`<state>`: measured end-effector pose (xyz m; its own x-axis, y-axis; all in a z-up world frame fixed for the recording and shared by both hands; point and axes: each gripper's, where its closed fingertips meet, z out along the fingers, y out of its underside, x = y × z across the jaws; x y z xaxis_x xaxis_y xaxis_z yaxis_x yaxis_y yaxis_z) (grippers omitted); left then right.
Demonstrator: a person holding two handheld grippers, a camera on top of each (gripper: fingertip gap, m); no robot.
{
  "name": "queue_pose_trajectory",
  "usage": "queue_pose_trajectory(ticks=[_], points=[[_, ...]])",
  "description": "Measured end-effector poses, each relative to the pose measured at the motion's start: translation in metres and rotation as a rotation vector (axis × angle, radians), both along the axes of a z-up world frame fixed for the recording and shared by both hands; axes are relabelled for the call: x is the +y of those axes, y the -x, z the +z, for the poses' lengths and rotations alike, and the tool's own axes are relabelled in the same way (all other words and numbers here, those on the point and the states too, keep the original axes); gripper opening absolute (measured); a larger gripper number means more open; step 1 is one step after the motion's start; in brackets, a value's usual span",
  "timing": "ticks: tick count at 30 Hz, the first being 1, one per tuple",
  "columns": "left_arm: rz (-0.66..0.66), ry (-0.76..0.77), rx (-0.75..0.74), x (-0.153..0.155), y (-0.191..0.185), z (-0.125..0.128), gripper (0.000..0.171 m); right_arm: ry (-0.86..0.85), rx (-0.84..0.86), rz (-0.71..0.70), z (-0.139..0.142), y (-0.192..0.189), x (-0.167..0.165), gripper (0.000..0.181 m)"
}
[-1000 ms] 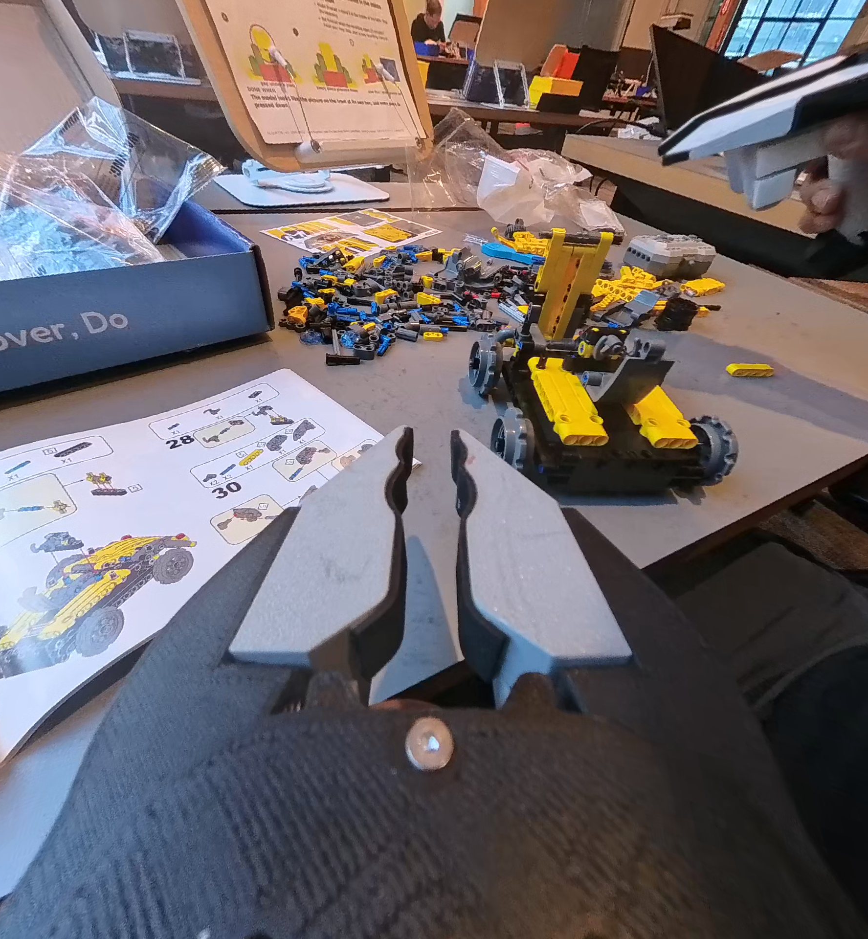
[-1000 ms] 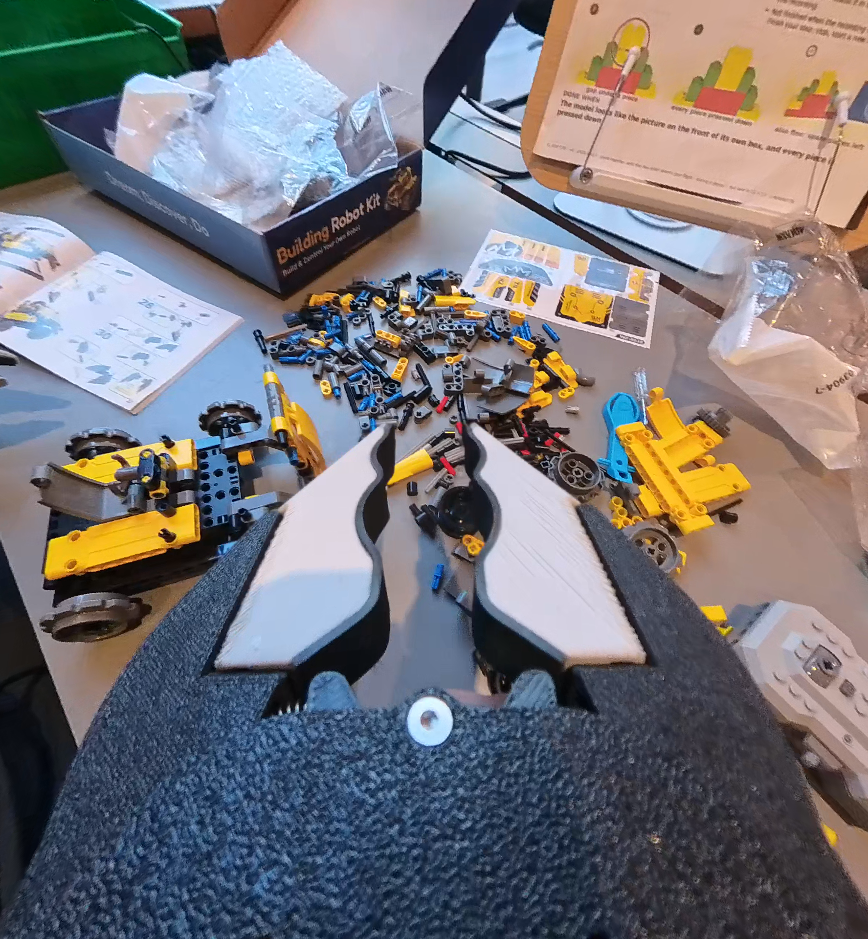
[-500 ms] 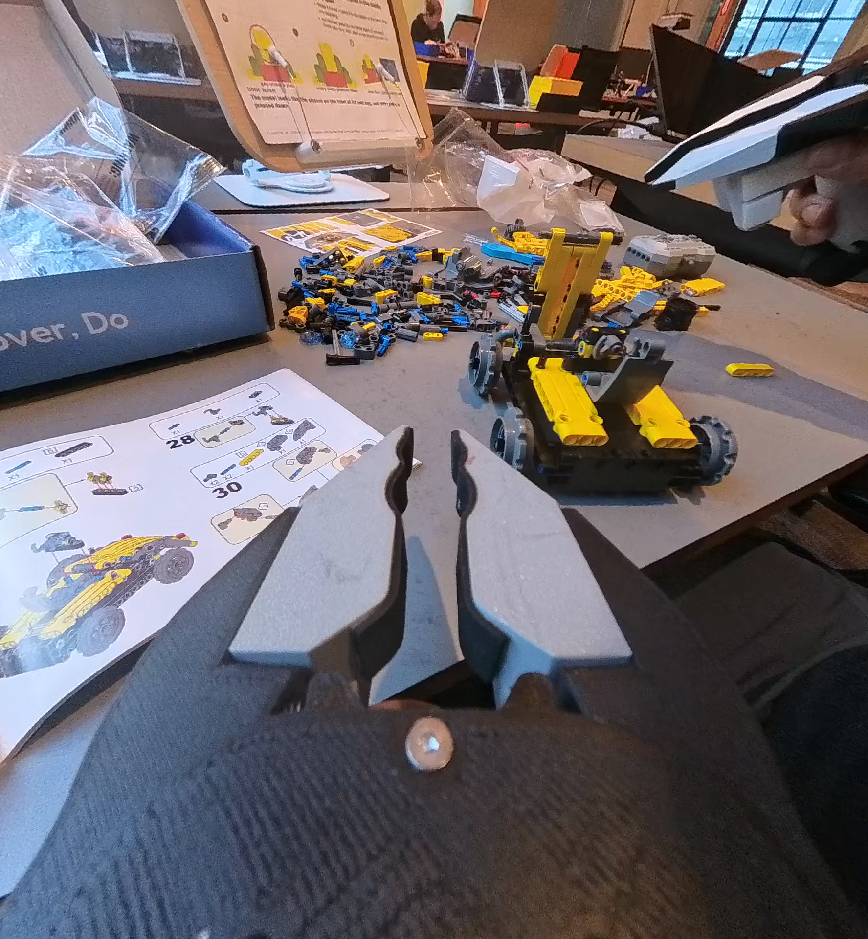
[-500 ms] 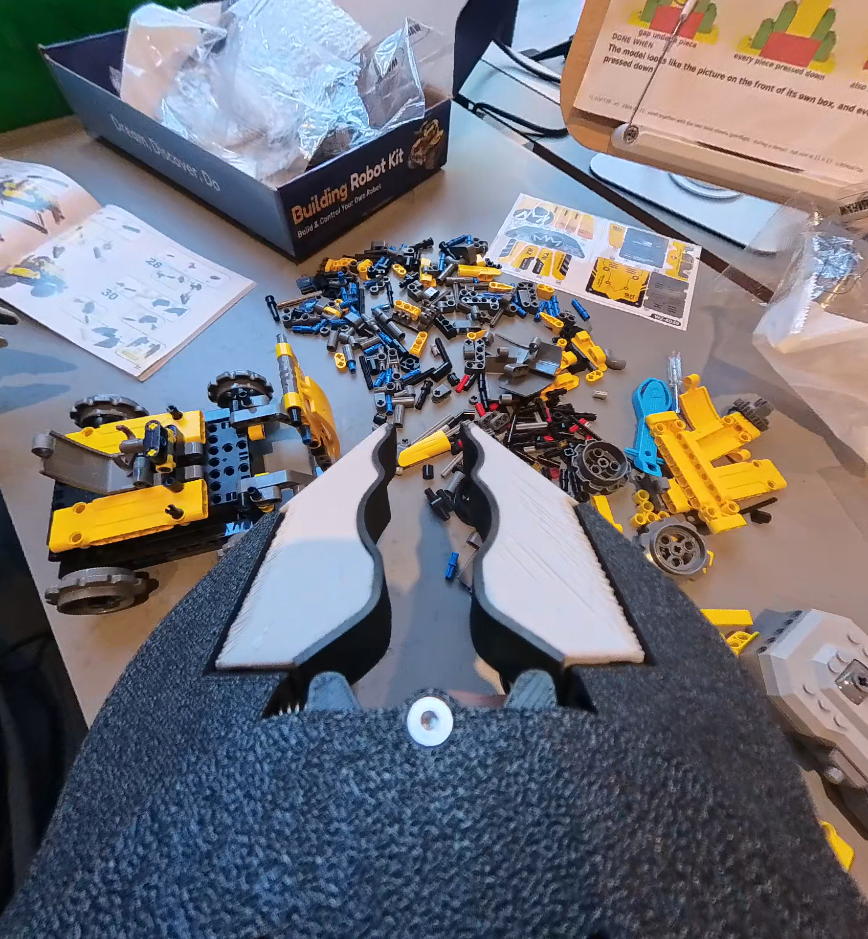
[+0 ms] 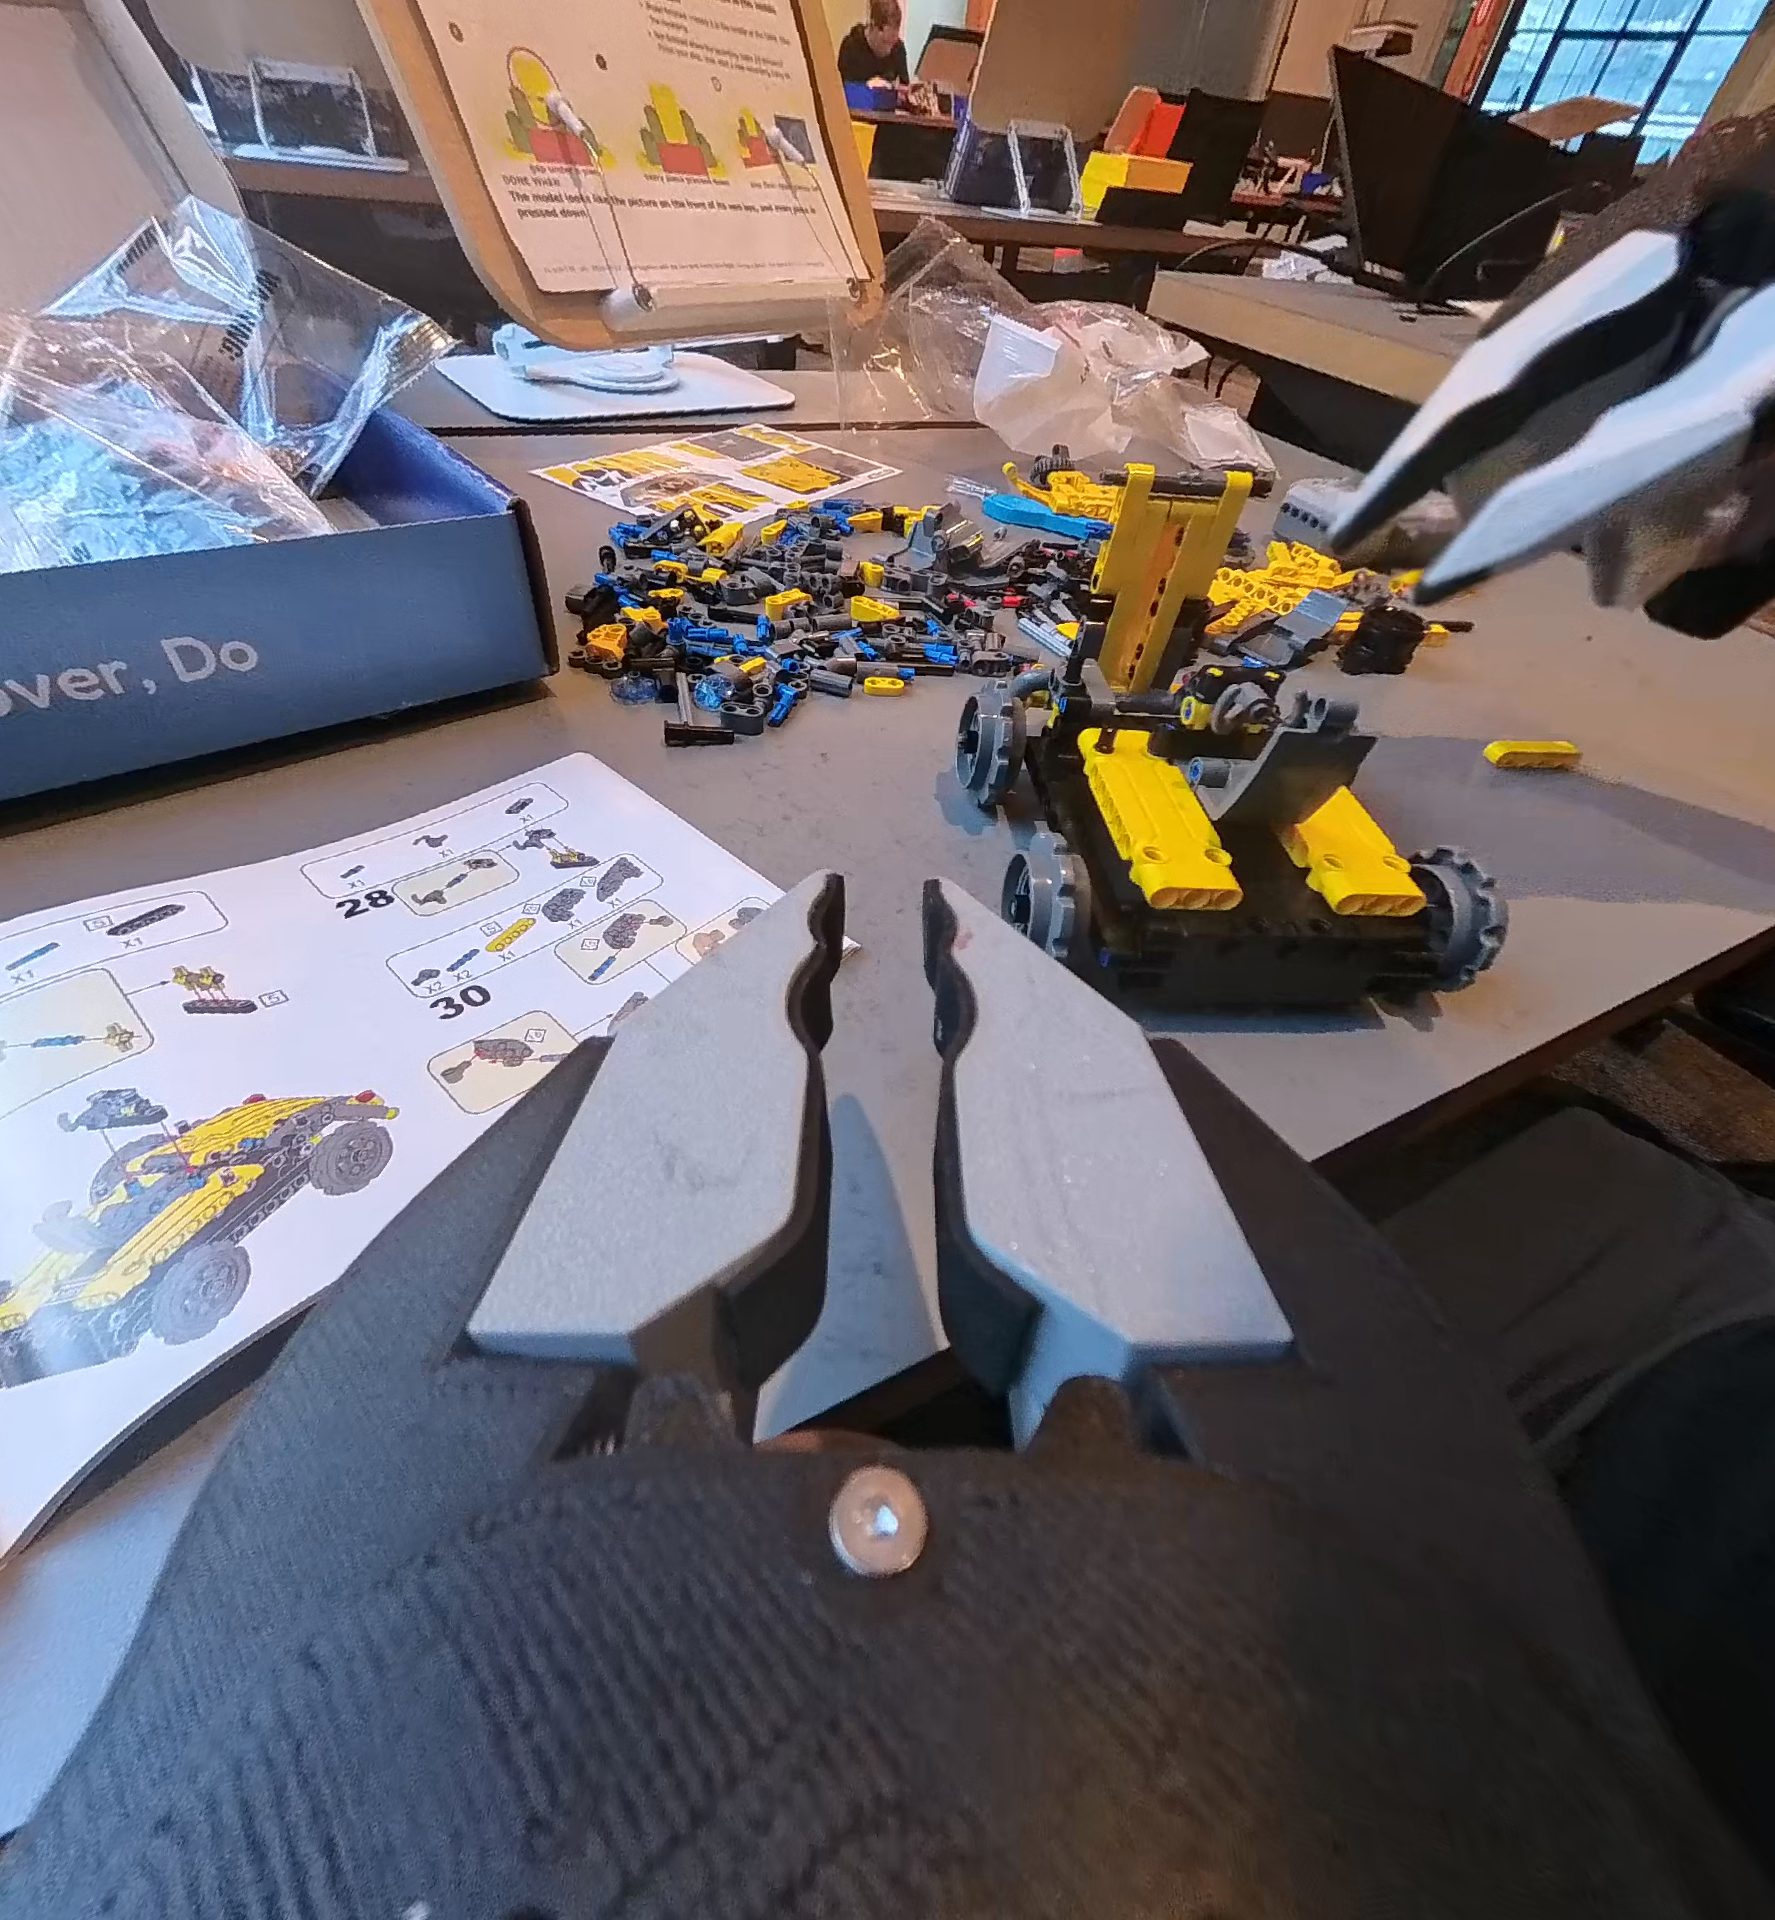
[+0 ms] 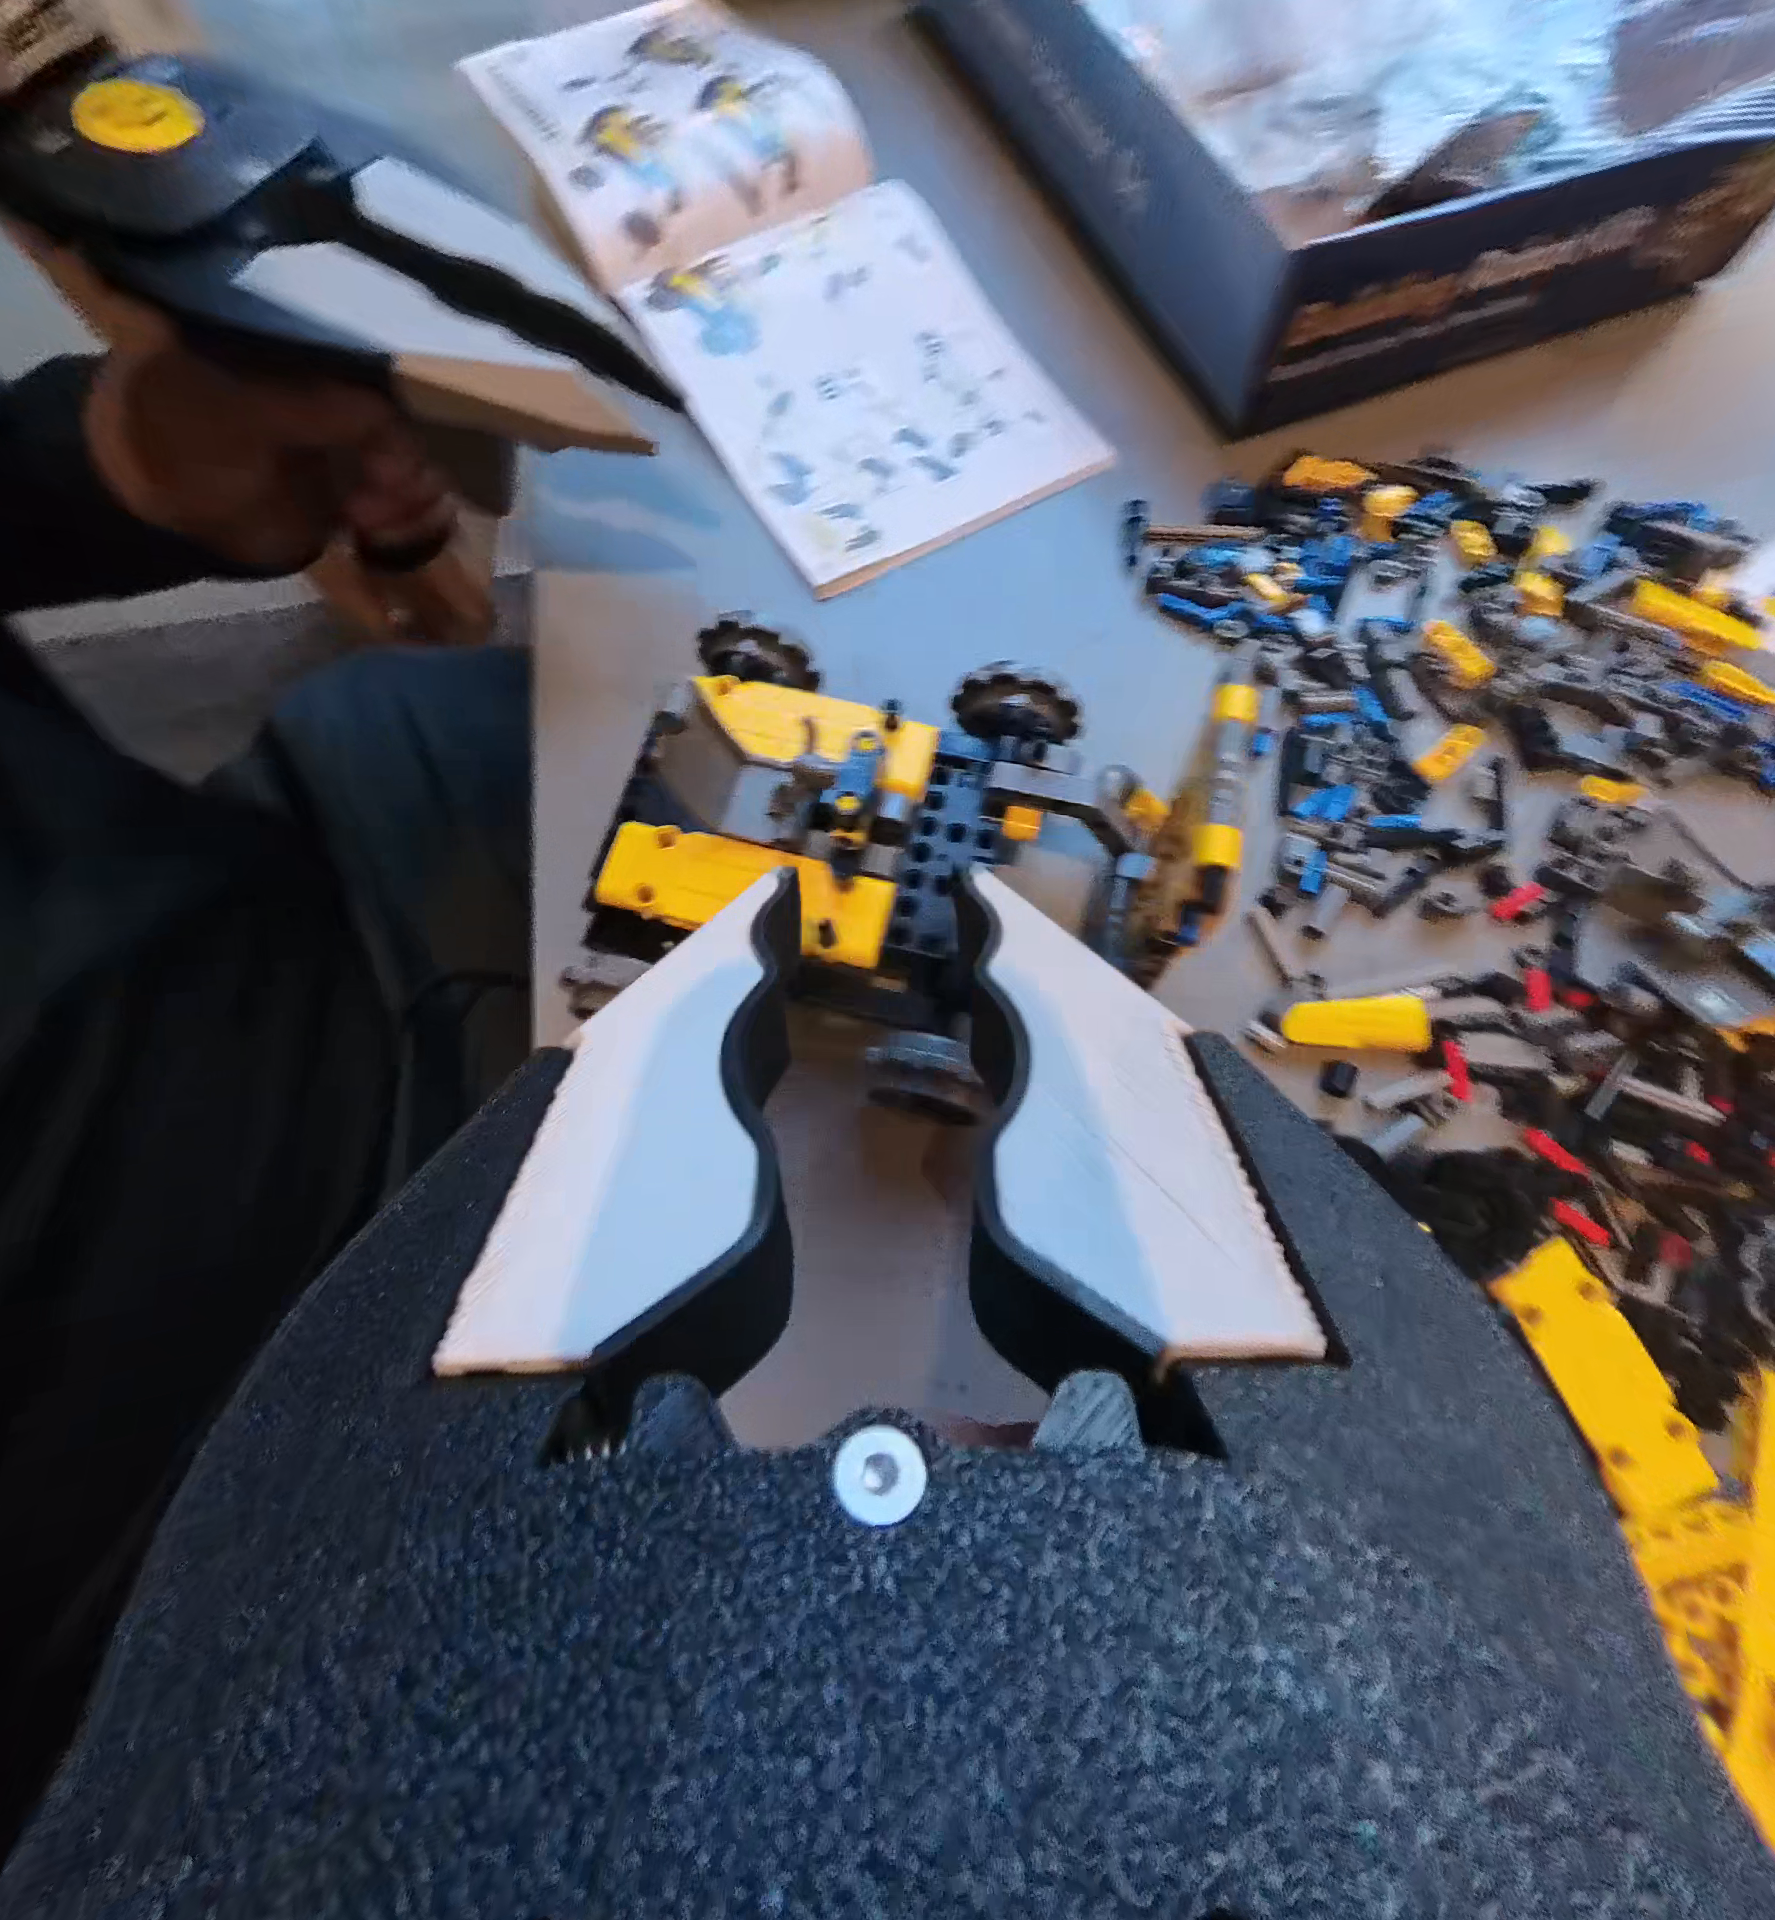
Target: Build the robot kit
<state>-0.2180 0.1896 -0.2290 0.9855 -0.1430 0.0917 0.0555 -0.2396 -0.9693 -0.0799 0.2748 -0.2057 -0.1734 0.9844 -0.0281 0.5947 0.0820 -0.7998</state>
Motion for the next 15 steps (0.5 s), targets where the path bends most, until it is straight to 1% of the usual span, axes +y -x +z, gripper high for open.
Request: queue_pose_trajectory(ticks=[3, 7, 9, 15], points=[[0.0, 0.0, -0.003, 0.0, 0.0, 0.0, 0.011, 0.002, -0.024, 0.097, -0.003, 0.0, -0.022, 0.037], [-0.001, 0.002, -0.005, 0.0, 0.0, 0.0, 0.012, 0.0, -0.033, 0.157, -0.005, -0.001, -0.036, 0.049], [-0.001, 0.001, -0.004, 0.0, 0.0, 0.0, 0.012, -0.017, -0.027, 0.146, -0.004, 0.0, -0.034, 0.053], [-0.002, 0.003, -0.005, 0.0, 0.0, -0.001, 0.012, -0.054, 0.044, 0.022, 0.008, 0.006, -0.007, 0.064]])
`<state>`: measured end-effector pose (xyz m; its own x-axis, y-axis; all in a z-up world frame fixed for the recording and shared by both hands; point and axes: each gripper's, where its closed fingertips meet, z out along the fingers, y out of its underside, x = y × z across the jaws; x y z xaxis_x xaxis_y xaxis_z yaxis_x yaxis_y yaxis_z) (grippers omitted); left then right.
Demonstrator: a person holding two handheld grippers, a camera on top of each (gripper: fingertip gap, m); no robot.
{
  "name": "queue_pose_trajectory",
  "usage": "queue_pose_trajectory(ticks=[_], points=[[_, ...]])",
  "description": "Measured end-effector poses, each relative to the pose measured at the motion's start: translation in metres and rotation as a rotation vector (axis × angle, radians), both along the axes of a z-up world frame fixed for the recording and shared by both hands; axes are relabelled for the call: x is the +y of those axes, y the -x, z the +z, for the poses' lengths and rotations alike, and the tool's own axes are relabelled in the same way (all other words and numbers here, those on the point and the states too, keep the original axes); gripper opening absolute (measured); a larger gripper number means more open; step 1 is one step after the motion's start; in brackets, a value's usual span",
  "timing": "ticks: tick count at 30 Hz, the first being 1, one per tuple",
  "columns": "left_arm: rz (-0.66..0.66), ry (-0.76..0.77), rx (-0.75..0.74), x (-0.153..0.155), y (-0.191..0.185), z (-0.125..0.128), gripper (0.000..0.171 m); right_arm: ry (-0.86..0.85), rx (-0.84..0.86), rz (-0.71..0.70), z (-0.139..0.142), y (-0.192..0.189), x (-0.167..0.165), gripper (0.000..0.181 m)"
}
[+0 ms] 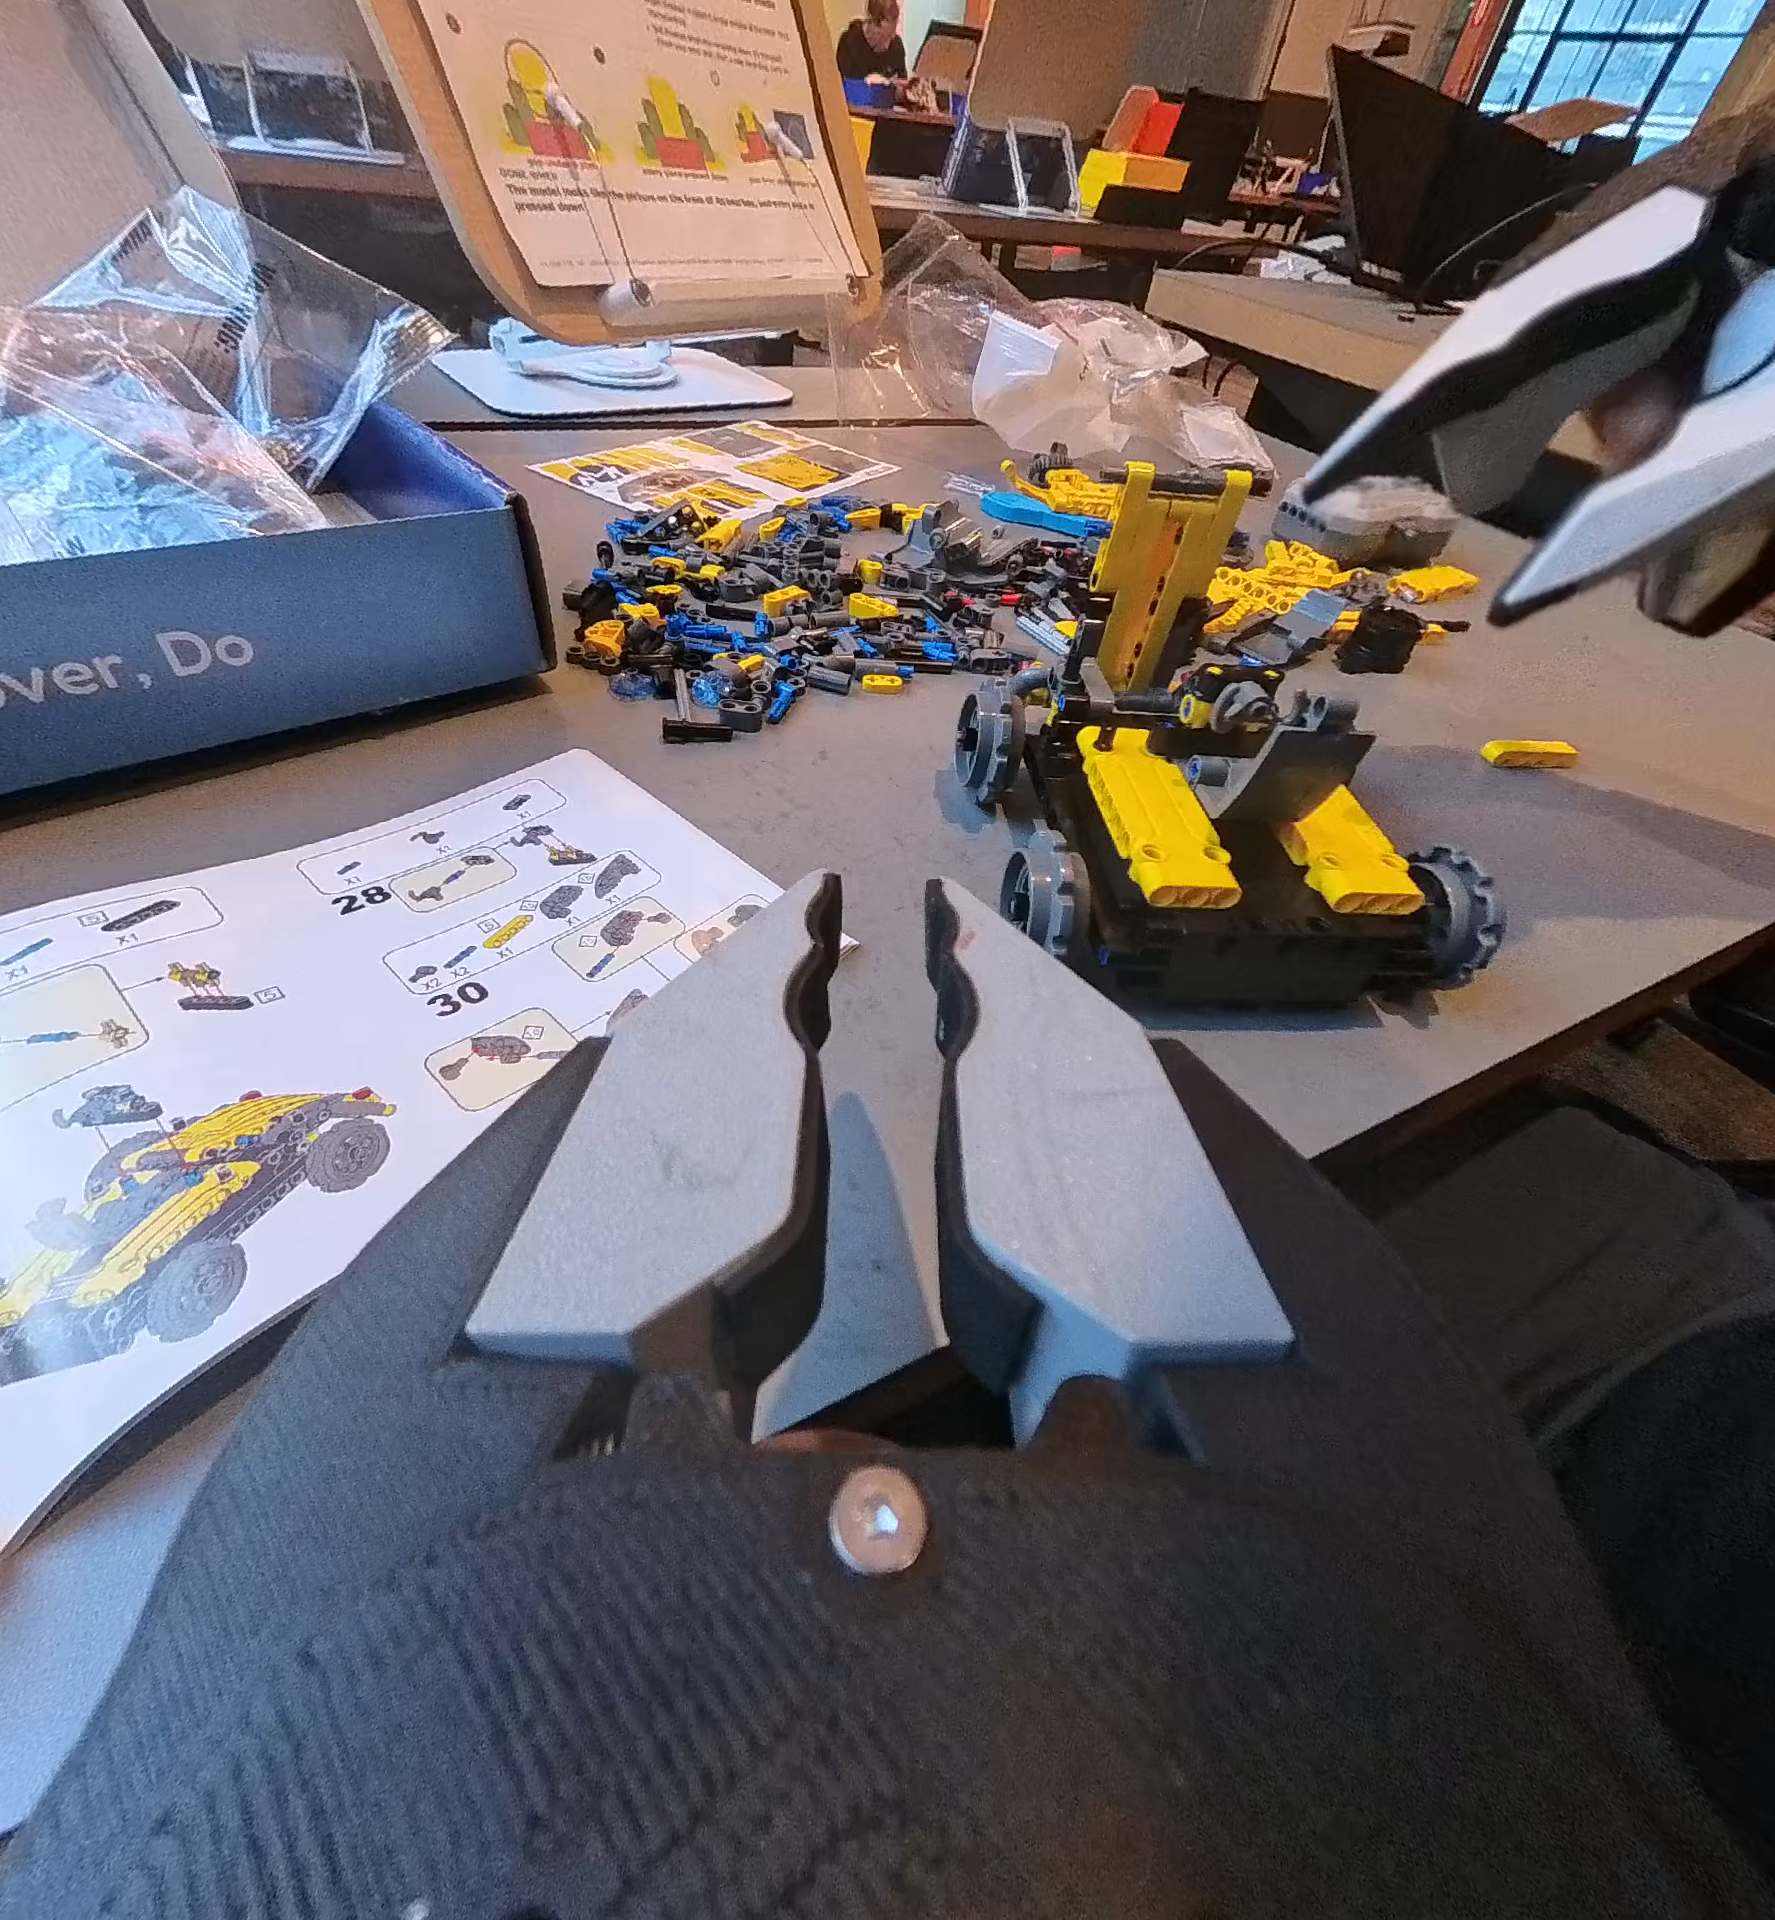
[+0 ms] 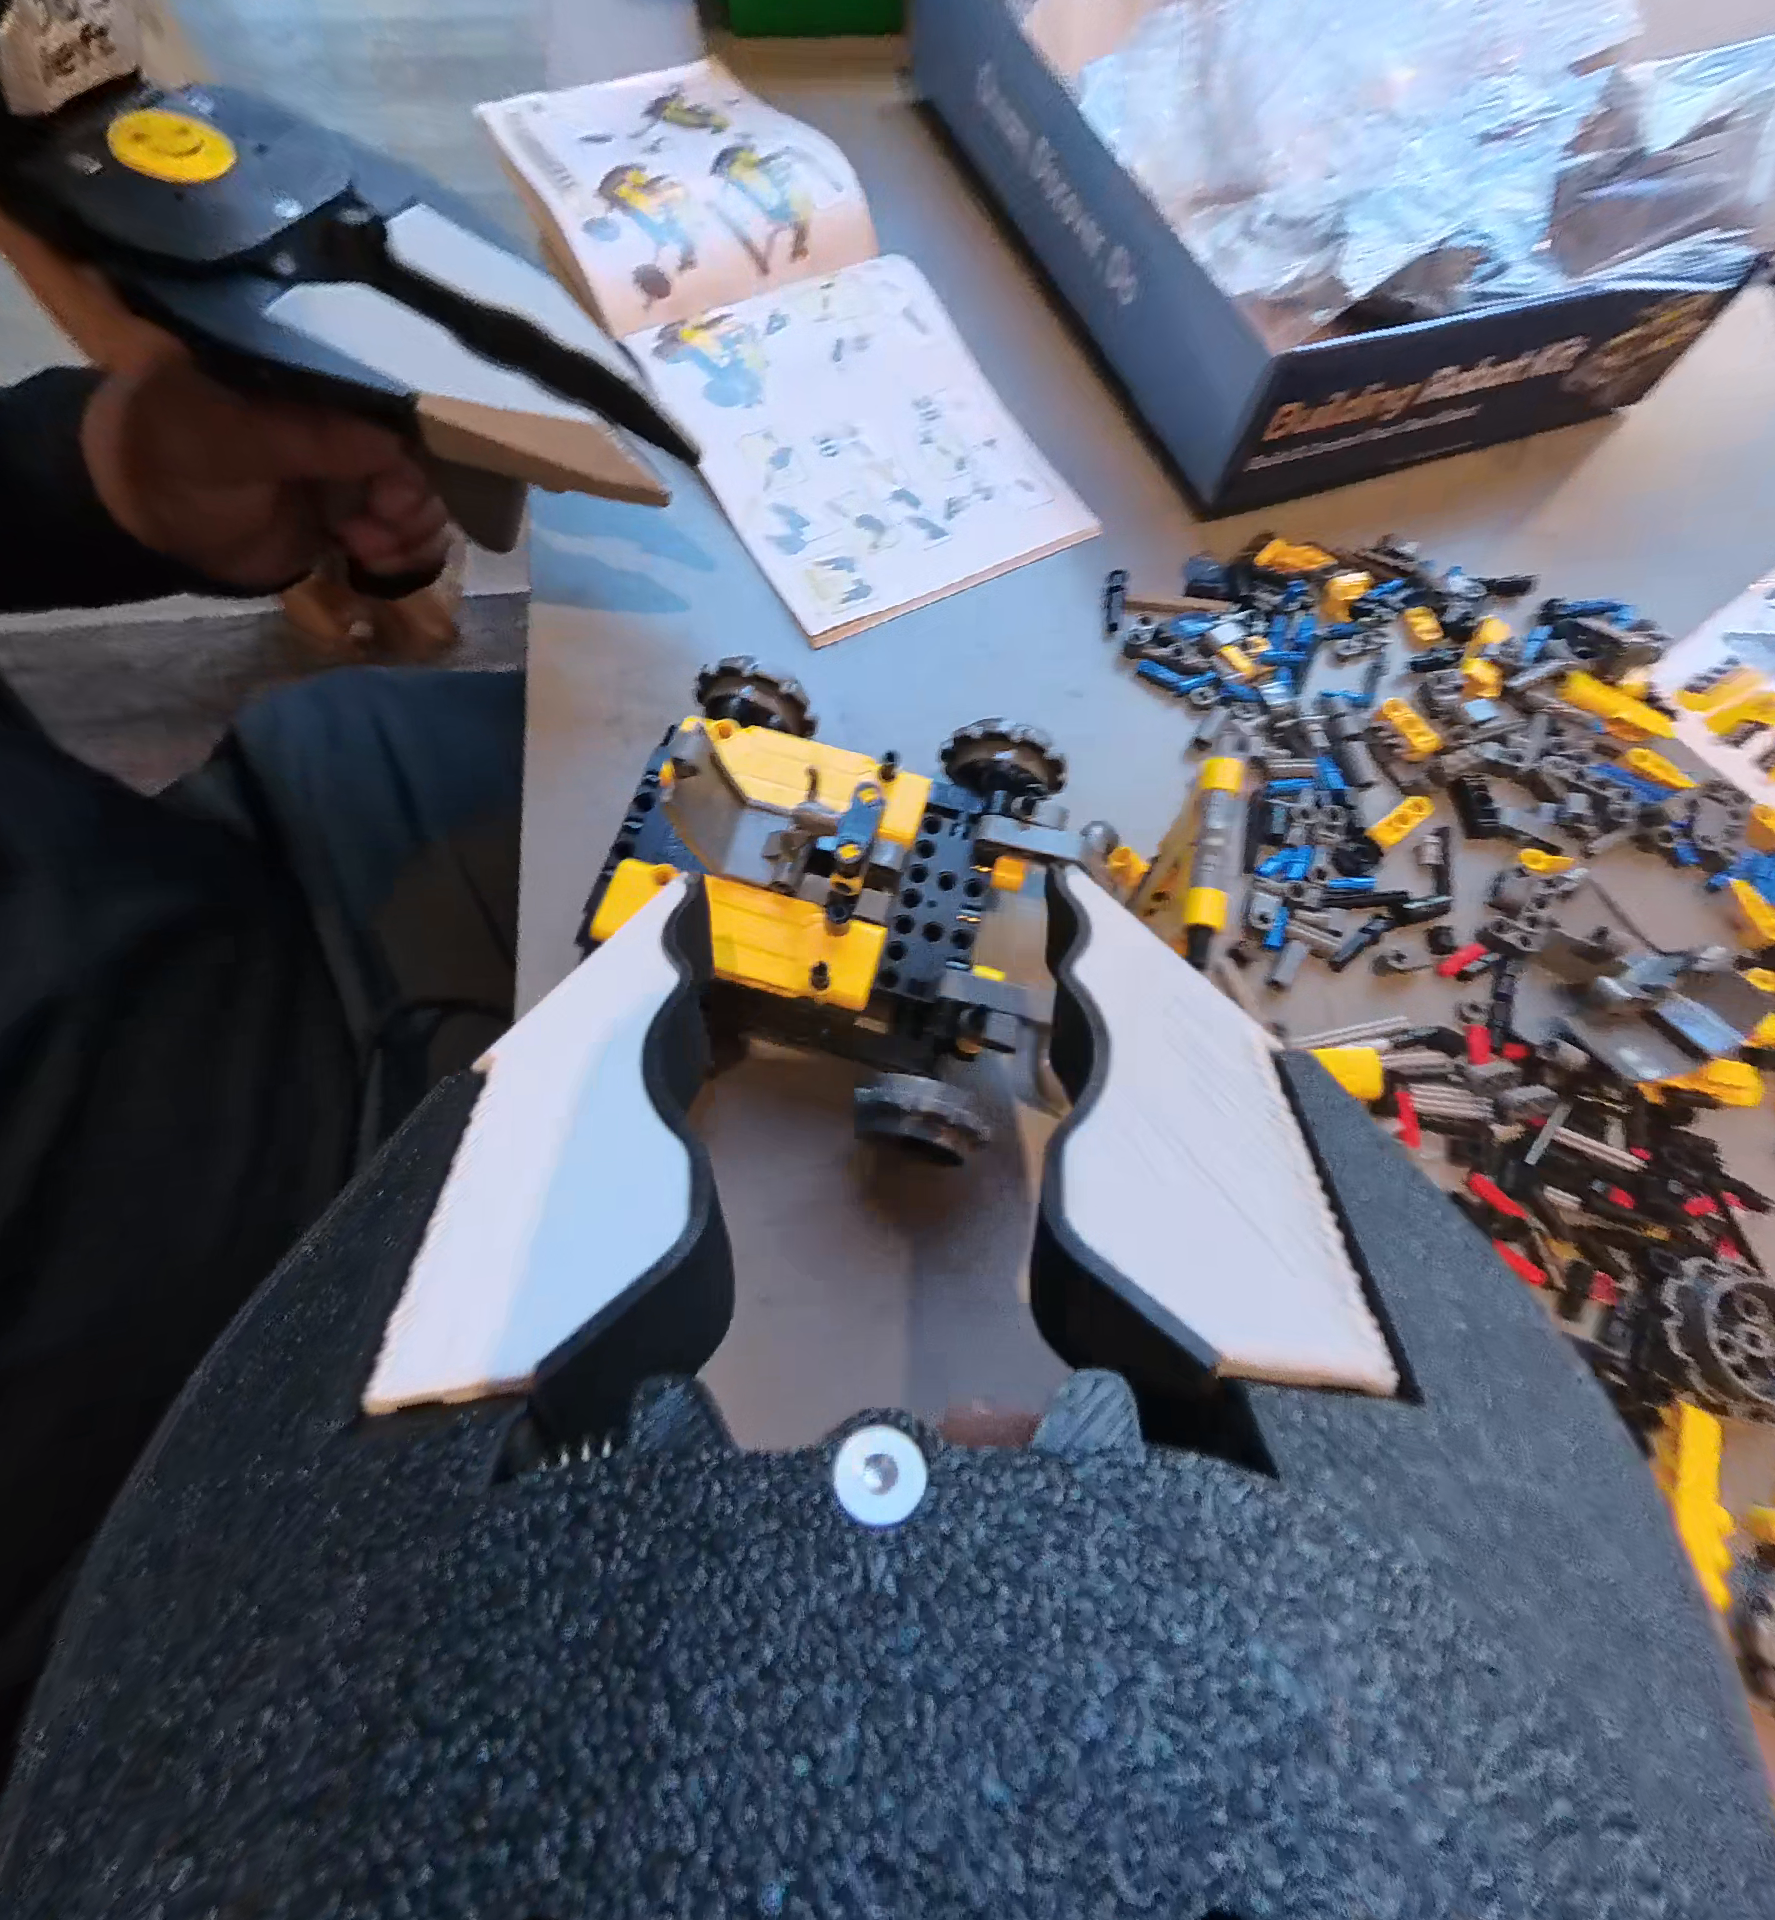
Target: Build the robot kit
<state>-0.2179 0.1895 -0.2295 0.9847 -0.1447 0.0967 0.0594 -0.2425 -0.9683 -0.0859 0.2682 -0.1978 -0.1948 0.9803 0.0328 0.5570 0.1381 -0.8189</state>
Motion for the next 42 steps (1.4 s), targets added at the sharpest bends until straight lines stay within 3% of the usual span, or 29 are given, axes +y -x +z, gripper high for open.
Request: queue_pose_trajectory(ticks=[7, 22, 25, 27, 36, 42], points=[[-0.002, 0.002, 0.002, 0.0, -0.001, 0.0, 0.012, 0.014, 0.058, -0.152, 0.011, -0.001, 0.032, 0.063], [-0.003, 0.002, -0.001, 0.0, -0.001, 0.0, 0.013, 0.06, 0.053, -0.253, 0.01, -0.012, 0.055, 0.043], [-0.004, 0.002, -0.001, 0.0, -0.001, 0.0, 0.013, 0.067, 0.046, -0.241, 0.009, -0.013, 0.054, 0.026], [-0.004, 0.003, 0.0, 0.0, -0.001, 0.0, 0.013, 0.063, 0.029, -0.209, 0.006, -0.015, 0.049, 0.0], [-0.004, 0.003, -0.001, 0.0, -0.001, 0.0, 0.013, 0.044, -0.066, -0.15, -0.008, -0.021, 0.039, 0.0], [-0.004, 0.002, -0.004, 0.0, -0.001, -0.001, 0.013, -0.063, -0.16, -0.291, -0.018, -0.047, 0.076, 0.0]])
